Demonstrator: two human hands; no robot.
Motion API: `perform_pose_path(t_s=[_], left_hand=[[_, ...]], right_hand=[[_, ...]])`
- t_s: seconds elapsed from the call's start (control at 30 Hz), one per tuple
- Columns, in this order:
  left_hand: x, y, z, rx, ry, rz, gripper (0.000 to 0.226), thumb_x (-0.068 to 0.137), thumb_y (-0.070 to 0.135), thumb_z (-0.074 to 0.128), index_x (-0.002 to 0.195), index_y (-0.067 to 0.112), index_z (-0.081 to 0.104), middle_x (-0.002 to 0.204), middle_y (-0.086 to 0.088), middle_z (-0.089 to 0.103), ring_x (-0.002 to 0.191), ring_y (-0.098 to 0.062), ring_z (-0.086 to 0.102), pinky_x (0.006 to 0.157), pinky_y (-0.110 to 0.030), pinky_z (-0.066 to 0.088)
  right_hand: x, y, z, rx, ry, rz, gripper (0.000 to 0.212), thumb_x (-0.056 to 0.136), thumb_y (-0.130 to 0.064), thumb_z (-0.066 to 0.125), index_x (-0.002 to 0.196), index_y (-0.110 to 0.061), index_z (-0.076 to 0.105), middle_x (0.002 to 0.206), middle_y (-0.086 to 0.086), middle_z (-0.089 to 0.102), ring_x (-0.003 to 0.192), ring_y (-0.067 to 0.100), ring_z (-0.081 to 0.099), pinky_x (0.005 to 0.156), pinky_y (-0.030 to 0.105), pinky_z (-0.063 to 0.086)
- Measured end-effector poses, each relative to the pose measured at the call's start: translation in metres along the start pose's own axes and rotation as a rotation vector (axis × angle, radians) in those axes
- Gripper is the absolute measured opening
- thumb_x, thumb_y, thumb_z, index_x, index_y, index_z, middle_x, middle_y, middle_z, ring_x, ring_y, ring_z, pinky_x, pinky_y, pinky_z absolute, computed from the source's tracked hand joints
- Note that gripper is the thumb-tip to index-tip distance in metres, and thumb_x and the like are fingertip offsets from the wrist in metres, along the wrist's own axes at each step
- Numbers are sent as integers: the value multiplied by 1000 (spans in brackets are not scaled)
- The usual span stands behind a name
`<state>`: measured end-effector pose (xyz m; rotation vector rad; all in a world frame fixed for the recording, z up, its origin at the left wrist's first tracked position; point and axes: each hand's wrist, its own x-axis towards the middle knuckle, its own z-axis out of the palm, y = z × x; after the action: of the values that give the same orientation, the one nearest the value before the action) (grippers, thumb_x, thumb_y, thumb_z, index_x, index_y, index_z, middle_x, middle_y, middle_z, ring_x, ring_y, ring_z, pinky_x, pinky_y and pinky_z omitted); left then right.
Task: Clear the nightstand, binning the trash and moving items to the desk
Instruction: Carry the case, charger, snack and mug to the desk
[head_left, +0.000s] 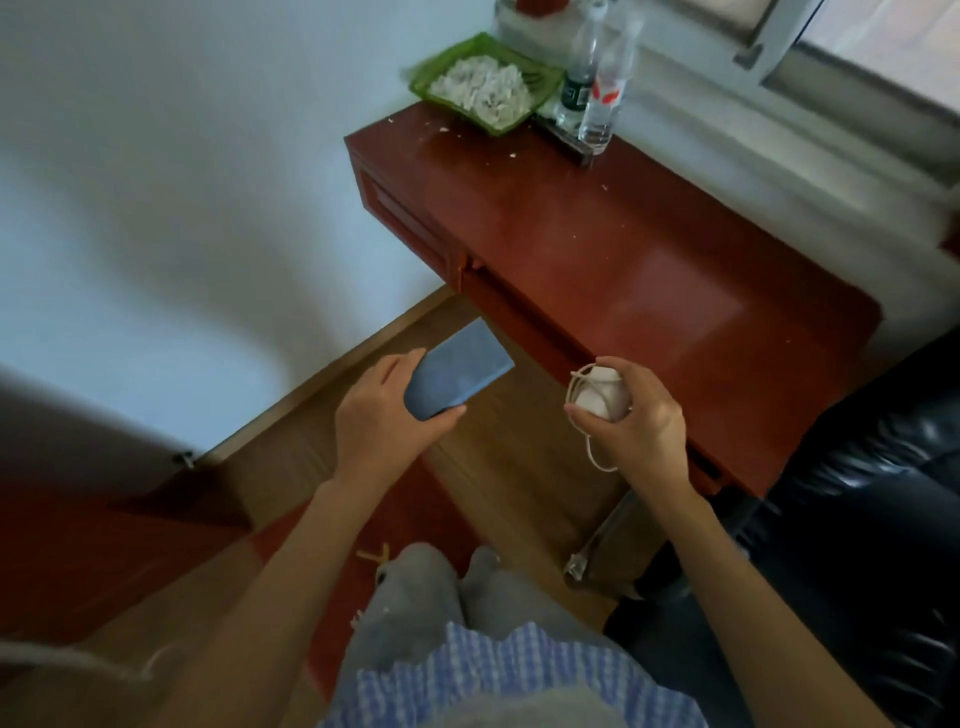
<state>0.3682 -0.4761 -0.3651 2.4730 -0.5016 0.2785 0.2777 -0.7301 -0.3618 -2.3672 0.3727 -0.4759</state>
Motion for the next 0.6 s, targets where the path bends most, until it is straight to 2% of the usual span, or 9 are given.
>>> perform_pose_path(t_s=[0.1, 0.5, 0.6], left_hand=[[43, -1, 13, -33, -52, 55, 71, 67, 53, 75, 123, 13, 58, 111, -4, 65, 92, -20, 64, 71, -29, 52], [235, -16, 82, -131, -219, 420, 71, 60, 48, 83, 116, 9, 63, 105, -5, 68, 88, -19, 67, 71, -21, 45], [266, -11, 101, -156, -289, 499, 72, 61, 49, 82, 118, 9, 62, 108, -5, 68, 91, -19, 66, 72, -24, 49]], right_hand=[[29, 2, 4, -23, 49, 26, 53, 69, -36, 79, 116, -22, 60, 110, -3, 63, 98, 13, 60, 79, 39, 55], [117, 4, 39, -171, 320, 322, 55, 66, -33, 82, 115, -23, 60, 109, -2, 64, 96, 17, 60, 75, 40, 56], [127, 4, 43, -186, 362, 398, 55, 66, -36, 80, 116, -24, 59, 110, -3, 63, 97, 15, 60, 75, 38, 56]])
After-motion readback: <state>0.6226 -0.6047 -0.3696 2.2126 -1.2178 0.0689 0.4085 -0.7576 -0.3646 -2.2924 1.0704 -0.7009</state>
